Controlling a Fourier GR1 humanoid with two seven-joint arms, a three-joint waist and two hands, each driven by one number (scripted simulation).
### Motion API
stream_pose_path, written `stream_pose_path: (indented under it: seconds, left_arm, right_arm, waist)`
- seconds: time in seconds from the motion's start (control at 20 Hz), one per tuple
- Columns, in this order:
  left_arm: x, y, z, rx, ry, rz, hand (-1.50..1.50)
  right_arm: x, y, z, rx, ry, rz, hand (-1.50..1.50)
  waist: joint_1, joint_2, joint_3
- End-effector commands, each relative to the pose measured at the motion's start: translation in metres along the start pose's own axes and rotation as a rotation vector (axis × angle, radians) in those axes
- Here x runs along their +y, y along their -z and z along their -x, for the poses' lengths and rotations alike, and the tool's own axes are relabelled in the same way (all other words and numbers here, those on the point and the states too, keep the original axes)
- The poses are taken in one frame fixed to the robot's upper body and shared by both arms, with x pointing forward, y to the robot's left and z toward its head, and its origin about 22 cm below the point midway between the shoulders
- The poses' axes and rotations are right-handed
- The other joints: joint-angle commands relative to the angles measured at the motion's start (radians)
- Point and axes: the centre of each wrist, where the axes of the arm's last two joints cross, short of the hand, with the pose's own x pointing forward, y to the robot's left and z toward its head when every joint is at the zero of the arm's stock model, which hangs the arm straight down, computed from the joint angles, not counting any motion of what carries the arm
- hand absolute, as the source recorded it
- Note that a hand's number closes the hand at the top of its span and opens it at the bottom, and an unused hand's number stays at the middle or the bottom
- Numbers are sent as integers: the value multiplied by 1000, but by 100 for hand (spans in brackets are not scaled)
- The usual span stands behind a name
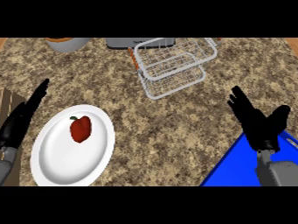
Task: Pick the cupcake from the tray and place it in the tiered basket
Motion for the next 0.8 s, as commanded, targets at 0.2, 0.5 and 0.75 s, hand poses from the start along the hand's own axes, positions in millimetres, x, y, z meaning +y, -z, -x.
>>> stream_pose_path:
  seconds: [0.2,0.5,0.75]
  left_arm:
    - [-46,-5,-11,-65,-301,31,0]
    - [-97,-23,-11,-82,-481,138,0]
    - [-78,-5,-1,-102,-470,154,0]
  right_arm:
    - [-103,-40,-2,-86,17,766,-150]
    - [-108,-72,21,-186,23,1181,-150]
    - [-82,-116,12,-207,-215,1204,-150]
  waist:
    - [-50,-23,-19]
    - [-4,-16,-13]
    - [15,-10,-15]
